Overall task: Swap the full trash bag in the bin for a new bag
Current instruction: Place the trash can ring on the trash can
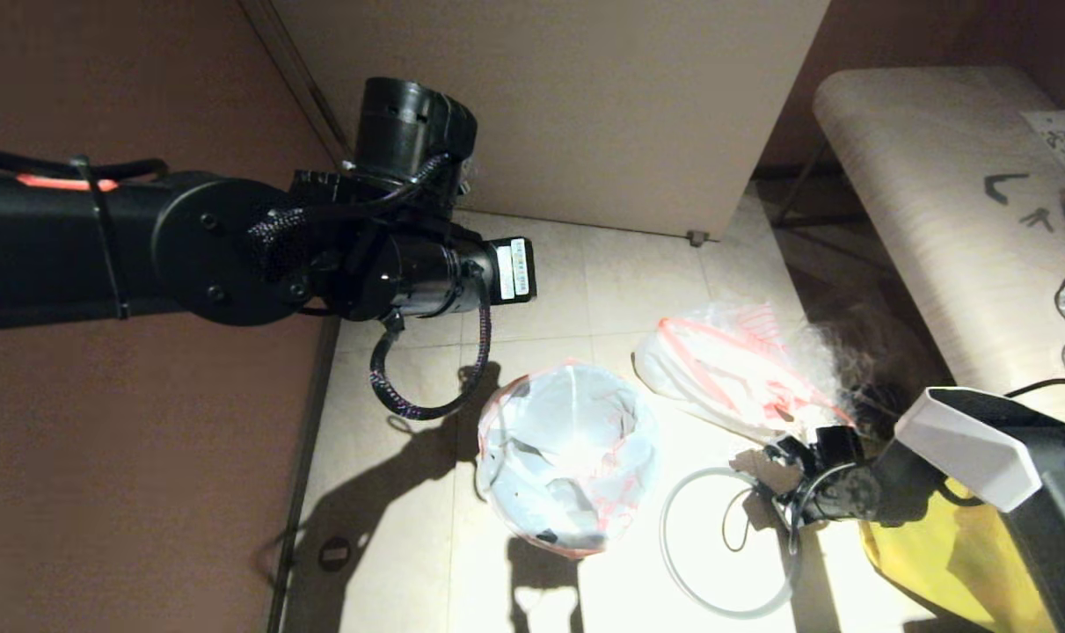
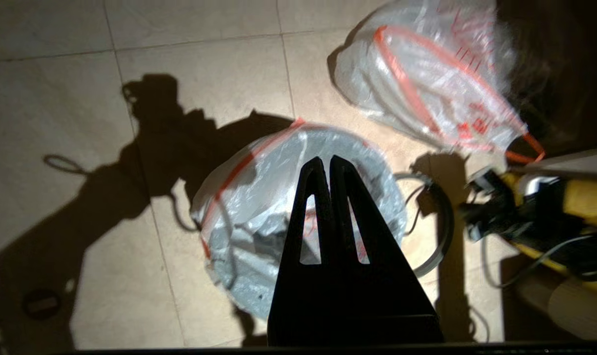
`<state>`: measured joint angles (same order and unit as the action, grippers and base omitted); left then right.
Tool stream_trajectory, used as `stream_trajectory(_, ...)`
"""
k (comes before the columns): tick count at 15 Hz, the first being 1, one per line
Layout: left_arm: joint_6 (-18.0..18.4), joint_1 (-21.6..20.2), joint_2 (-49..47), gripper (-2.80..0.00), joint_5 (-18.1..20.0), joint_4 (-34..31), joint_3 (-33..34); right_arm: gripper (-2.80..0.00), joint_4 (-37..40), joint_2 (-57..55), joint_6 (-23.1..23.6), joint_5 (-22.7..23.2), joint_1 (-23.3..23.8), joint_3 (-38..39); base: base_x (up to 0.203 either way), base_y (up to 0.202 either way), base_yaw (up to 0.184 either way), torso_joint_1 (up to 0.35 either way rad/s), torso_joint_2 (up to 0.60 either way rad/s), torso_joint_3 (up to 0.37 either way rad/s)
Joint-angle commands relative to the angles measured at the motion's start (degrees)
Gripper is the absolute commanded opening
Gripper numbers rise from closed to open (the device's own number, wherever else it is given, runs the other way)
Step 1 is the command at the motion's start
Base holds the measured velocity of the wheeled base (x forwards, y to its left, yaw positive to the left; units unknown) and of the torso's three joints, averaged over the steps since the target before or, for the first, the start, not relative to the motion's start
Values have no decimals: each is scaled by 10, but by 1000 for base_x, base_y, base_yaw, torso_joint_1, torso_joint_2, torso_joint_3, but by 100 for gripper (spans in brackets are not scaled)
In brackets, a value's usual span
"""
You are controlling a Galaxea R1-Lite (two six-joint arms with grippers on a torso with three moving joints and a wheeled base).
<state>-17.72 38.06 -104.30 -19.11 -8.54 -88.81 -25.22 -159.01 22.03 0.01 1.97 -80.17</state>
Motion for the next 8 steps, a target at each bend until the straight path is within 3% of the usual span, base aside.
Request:
stream_trajectory(1, -2, 2, -1, -280, -1, 2, 1, 0, 1, -63, 9, -3, 3, -54, 0, 0, 0, 0, 0, 0)
stream_trajectory(5, -5, 15, -1, -280, 0, 12, 9, 0, -2, -110, 14, -4, 17, -112, 0, 0, 0, 0, 0, 0)
stream_trajectory(8, -4, 15, 7, -280, 5, 72, 33, 0, -1, -152, 46, -26, 25, -162, 0, 0, 0, 0, 0, 0)
